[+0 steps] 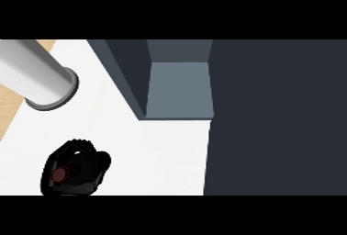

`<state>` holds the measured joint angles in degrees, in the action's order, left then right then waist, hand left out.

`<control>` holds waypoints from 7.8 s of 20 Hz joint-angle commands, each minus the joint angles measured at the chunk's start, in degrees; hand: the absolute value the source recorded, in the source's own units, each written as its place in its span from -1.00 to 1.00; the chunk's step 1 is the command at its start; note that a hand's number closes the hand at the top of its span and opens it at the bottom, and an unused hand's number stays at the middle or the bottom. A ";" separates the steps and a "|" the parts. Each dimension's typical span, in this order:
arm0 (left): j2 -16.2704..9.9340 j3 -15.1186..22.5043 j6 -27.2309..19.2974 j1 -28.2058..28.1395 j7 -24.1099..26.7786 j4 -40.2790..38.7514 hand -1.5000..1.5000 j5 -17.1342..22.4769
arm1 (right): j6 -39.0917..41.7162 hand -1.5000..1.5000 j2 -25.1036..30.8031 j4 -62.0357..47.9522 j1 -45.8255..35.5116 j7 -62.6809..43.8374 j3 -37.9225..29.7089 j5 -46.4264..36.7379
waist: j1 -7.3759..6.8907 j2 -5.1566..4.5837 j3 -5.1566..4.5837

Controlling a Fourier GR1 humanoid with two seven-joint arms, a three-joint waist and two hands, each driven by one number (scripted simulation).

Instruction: Pick up the wine, place it into the cabinet and close the cabinet

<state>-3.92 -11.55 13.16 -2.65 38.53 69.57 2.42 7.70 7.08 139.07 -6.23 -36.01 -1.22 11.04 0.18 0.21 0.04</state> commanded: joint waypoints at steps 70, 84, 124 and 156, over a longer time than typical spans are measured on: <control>3.92 42.28 -55.14 33.70 -27.34 7.92 1.00 15.88 | 1.67 -1.00 0.75 6.36 0.23 -4.35 -4.46 8.99 | 0.51 -0.17 -0.04; 3.92 35.35 -53.21 36.90 -17.33 -5.17 1.00 16.42 | 4.48 -1.00 -2.63 4.40 7.42 4.89 -0.99 4.30 | 0.67 -0.25 -0.02; 3.91 17.37 -46.11 63.95 -0.53 -47.68 1.00 22.56 | 2.38 -1.00 -3.15 4.32 3.61 1.75 1.40 3.65 | 2.01 -0.73 -0.08; 3.69 10.70 -42.45 66.22 7.39 -63.43 -1.00 27.08 | 3.78 -1.00 -1.74 3.44 3.16 2.04 0.25 7.10 | 3.80 -1.41 -0.07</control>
<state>0.01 -0.81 -28.05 64.88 44.19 7.84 30.30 11.40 5.39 137.25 -5.30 -32.58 -0.69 14.78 3.77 -0.84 0.14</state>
